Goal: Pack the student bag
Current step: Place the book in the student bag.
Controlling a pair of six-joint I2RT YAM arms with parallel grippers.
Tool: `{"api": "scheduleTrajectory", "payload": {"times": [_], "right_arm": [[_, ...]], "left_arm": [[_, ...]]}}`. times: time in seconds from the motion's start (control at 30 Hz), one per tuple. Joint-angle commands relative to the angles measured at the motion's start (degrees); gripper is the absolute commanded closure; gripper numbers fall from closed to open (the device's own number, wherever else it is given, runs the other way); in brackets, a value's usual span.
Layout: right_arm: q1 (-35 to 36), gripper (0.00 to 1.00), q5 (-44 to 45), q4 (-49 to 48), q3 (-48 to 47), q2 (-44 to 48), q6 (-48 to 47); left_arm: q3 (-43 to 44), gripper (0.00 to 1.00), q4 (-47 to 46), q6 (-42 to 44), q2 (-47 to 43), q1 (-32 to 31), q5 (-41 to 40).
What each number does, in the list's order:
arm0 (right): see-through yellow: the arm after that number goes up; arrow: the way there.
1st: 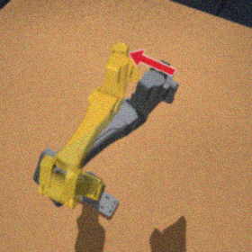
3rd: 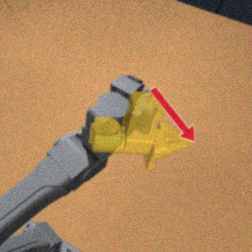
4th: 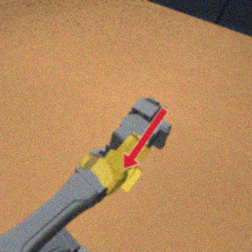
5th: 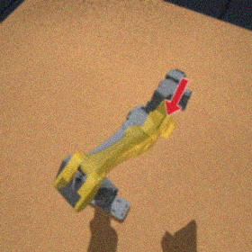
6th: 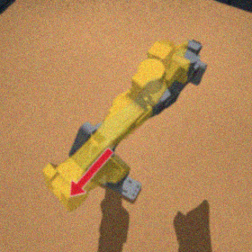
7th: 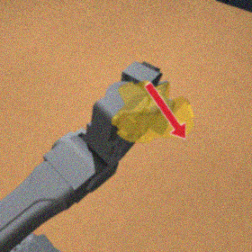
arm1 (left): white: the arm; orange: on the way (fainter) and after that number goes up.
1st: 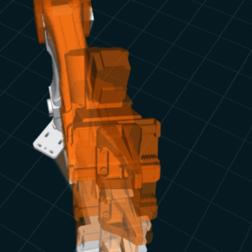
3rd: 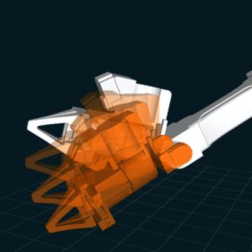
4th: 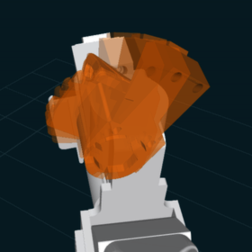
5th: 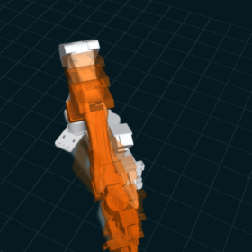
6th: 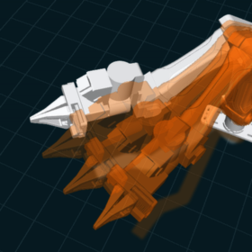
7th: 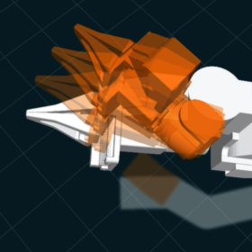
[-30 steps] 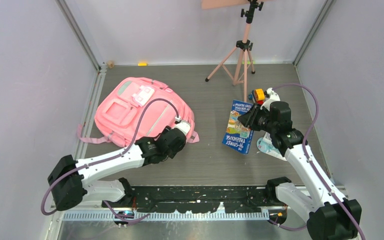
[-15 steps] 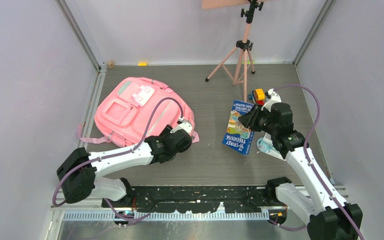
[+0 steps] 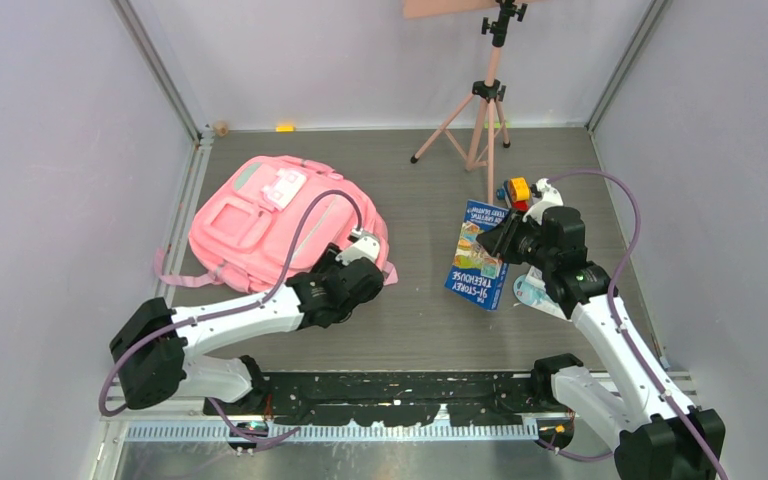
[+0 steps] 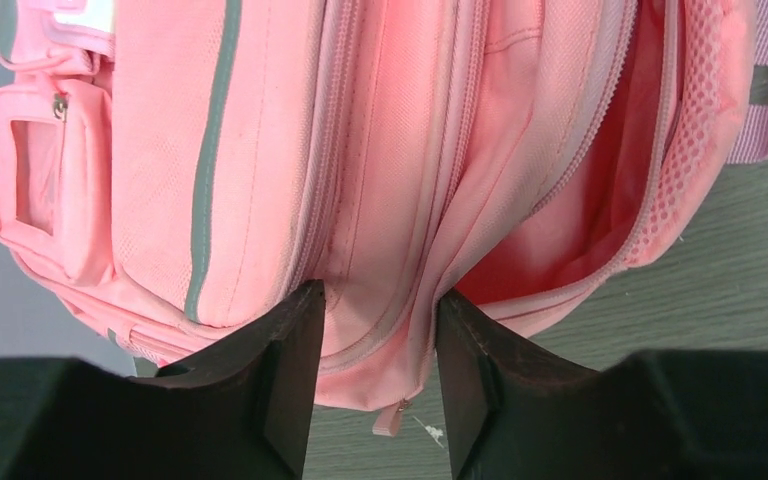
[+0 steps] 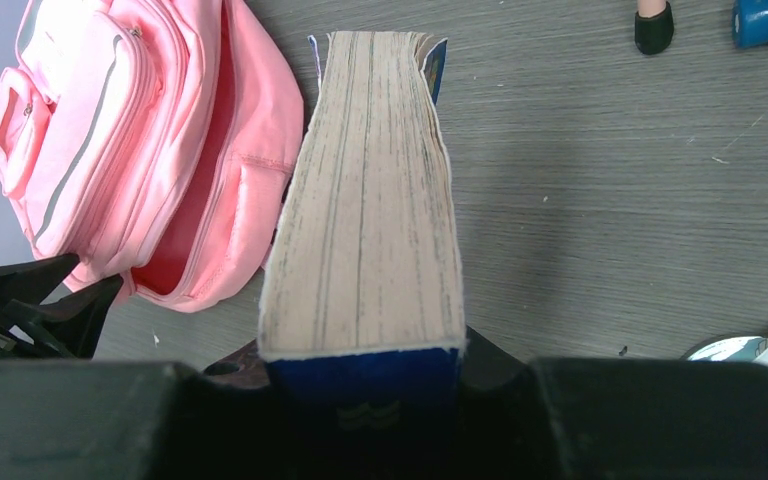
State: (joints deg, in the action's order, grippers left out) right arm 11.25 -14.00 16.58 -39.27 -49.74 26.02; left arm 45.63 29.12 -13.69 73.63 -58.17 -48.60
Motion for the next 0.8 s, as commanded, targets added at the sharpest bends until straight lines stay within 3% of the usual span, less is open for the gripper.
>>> {"api": "scheduleTrajectory", "payload": {"times": [0.0,0.1,0.2,0.3,0.43,0.53,0.63,0.77], "right_arm": [[0.0,1.0,-0.08,-4.68,-0.56,1.84,1.32],[0.0,1.0,-0.31,-5.21,-0.01,1.88,1.83],[0.0,1.0,-0.24,-5.24,0.25,1.92,2.34],[0.0,1.0,-0.43,-5.35,0.38,1.99,4.2],[-0.02,1.0,-3.24,-7.68,0.5,2.13,10.35],[0.28,0.99,-7.7,-14.6,1.6,0.85,19.82],[2.6,1.0,-9.26,-22.94,2.72,-1.47,27.25],[8.51,0.99,-6.47,-31.83,2.48,-6.48,33.71]], "left_arm": [[0.15,0.56,-4.75,0.25,0.07,0.6,-7.37],[1.32,0.61,-4.83,1.18,2.98,0.6,-8.39],[1.79,0.86,-5.66,3.05,4.35,0.63,-9.87],[3.18,1.0,-4.8,3.7,2.49,0.6,-12.91],[5.61,1.0,-2.82,5.09,-5.49,0.61,-14.66],[7.56,1.0,-1.16,7.08,-10.89,0.88,-13.09],[10.6,1.0,2.49,7.76,-15.07,3.46,-7.36],[13.81,1.0,7.74,7.9,-17.89,12.08,4.74]]}}
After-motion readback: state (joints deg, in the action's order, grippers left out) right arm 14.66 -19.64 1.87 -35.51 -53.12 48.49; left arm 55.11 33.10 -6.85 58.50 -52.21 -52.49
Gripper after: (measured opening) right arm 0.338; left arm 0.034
